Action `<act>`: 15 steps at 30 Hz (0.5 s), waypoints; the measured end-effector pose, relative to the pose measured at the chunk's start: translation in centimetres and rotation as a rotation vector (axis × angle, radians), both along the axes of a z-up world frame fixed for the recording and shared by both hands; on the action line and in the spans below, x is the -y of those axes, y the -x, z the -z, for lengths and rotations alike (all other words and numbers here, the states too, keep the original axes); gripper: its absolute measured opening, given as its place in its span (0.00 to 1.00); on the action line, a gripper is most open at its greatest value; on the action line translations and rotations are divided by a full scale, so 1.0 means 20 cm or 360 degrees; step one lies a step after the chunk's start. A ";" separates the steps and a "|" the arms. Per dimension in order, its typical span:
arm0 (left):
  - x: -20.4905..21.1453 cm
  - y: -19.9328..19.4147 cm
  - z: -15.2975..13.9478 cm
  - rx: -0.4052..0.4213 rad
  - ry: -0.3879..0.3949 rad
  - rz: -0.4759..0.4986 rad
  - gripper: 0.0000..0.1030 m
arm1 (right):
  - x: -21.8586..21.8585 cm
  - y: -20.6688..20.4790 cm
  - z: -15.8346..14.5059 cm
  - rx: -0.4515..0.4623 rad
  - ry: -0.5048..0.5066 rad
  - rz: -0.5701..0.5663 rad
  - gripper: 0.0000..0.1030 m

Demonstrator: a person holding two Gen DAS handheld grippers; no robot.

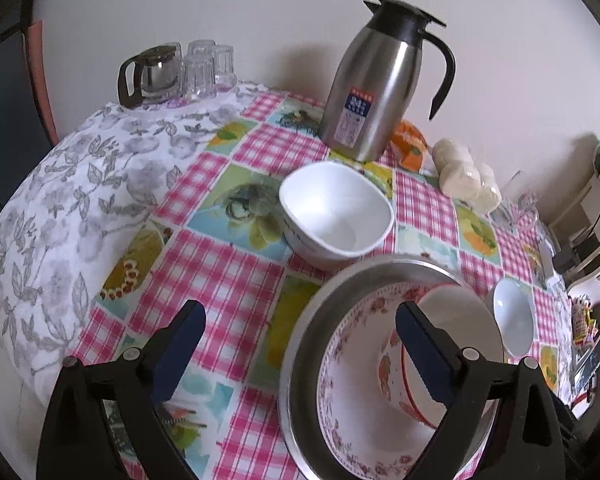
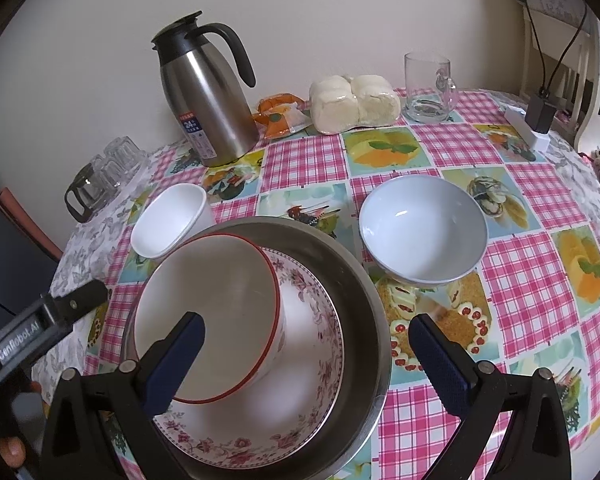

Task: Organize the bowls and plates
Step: 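Move the right gripper to the white square bowl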

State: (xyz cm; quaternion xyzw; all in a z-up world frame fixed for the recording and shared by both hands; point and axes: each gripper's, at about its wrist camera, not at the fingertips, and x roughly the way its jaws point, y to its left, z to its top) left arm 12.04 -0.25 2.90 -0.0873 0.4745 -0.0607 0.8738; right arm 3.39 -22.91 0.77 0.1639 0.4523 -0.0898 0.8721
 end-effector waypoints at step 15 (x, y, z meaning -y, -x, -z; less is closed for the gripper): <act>-0.19 -0.12 0.06 0.0080 0.0123 -0.0121 0.98 | -0.05 -0.02 -0.08 0.0137 0.0012 -0.0031 1.00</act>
